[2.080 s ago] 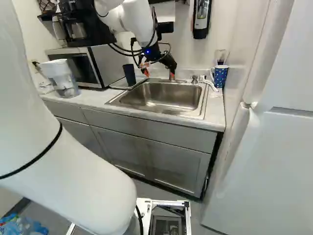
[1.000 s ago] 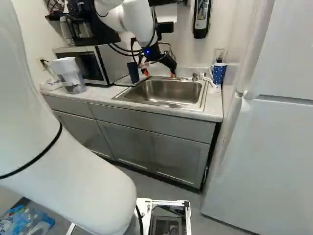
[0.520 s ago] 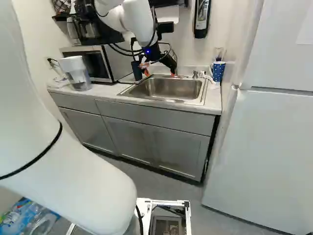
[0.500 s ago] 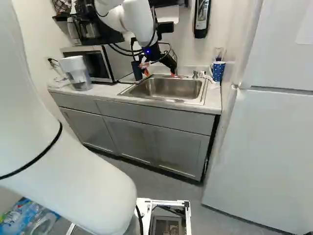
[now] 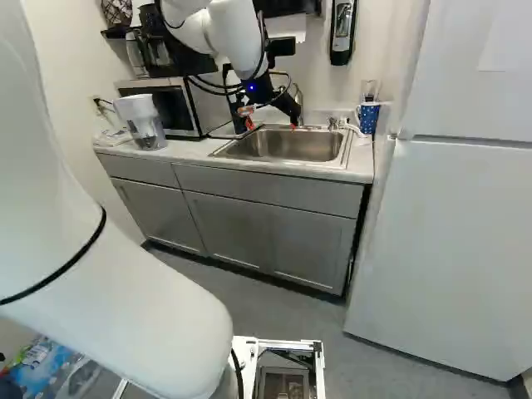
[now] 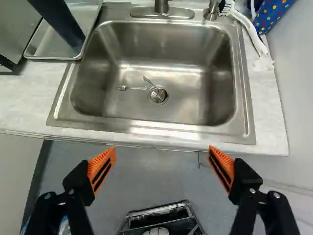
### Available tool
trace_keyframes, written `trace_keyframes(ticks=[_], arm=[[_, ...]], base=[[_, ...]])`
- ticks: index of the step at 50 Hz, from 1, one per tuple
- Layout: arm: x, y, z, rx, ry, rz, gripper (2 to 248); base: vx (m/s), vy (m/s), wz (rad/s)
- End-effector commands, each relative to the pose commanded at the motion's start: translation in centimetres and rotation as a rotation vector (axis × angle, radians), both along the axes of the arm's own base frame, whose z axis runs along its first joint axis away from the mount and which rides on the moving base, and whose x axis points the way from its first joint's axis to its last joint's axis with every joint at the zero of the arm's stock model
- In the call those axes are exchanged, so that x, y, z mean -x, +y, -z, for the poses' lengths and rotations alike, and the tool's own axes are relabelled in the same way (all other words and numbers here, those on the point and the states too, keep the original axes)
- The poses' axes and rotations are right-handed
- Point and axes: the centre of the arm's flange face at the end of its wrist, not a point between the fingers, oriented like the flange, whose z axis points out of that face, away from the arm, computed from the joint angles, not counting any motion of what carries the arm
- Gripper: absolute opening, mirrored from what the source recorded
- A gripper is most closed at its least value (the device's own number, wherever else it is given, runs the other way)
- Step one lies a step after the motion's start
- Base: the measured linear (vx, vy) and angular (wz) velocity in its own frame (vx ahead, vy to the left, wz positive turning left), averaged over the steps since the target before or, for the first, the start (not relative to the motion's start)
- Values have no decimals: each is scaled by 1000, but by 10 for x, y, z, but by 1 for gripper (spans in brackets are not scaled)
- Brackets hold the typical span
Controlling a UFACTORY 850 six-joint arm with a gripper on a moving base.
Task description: Rinse the cup and place it in the tray
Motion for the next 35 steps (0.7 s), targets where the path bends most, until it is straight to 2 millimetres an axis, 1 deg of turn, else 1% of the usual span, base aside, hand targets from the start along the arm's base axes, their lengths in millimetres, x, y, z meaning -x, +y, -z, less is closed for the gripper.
trace_keyframes(ticks=[20,35], arm=[[0,0,0,0,0,0,247],[0,0,0,0,0,0,247]], base=[[-128,32,3],[-95,31,2]])
